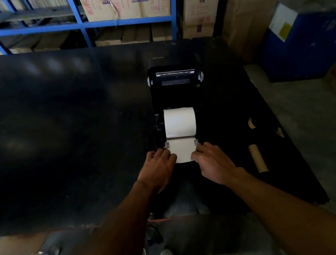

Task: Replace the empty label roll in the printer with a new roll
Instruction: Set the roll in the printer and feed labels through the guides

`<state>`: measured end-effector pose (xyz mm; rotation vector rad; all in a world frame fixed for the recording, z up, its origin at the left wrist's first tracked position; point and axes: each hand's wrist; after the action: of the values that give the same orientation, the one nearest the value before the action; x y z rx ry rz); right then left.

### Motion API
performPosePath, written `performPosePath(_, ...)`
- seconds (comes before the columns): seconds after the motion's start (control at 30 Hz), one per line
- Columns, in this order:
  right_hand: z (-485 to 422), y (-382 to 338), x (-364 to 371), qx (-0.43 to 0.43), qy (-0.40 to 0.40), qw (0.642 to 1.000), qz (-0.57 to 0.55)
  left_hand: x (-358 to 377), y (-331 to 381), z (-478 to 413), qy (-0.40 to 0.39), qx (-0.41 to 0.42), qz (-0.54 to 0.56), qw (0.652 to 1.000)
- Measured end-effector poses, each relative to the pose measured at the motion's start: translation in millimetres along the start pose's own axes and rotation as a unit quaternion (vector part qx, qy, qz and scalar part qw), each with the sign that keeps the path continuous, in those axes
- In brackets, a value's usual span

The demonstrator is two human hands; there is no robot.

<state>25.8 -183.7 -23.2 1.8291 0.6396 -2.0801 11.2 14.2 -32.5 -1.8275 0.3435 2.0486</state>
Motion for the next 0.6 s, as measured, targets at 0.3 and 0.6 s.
performPosePath(0.3,18.6,0.1,4.7,-0.030,0.010,0.999,-0.027,-1.1,6.1,5.2,-0.039,0.039,0.030,0.998)
performPosePath(0.6,21.3,4.3,6.5,-0.060,0.008,0.997,-0.049,0.3,6.2,5.3,-0.056,0.047,0.043,0.996)
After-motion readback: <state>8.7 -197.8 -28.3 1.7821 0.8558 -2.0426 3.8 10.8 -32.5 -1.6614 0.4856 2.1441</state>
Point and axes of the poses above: each hand's wrist, its own z-axis away from the middle knuckle, its own x-axis out of the palm, y = z × x, and after that the axes turned 5 degrees about -y, right-handed
